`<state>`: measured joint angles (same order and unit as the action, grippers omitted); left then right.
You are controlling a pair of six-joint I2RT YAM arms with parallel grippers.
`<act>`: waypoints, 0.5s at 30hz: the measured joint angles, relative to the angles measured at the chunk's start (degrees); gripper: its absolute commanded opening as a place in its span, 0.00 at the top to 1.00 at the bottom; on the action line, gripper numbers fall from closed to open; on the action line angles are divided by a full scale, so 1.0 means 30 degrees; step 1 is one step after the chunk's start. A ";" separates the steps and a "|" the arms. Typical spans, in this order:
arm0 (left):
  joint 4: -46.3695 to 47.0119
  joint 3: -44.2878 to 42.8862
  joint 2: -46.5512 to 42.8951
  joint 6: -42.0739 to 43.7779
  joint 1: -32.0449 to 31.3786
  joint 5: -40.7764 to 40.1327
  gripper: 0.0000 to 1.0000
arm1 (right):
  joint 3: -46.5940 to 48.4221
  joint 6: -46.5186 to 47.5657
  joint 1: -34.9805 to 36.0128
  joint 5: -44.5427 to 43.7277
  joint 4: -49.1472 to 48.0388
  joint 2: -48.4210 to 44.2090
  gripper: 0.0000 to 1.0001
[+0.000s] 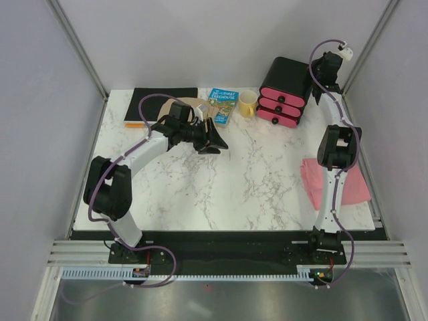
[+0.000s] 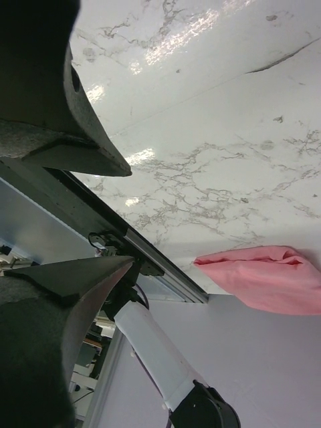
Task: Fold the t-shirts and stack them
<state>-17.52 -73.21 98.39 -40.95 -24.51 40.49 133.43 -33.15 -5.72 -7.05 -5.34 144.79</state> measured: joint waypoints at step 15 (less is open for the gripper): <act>0.0000 0.0809 -0.0597 0.0036 -0.0306 -0.0641 0.44 | 0.0321 -0.0925 -0.1974 0.2069 0.2710 0.3177 1.00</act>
<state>-17.52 -70.78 96.60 -40.84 -25.43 38.57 134.39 -35.92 -11.64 -0.84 2.79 154.32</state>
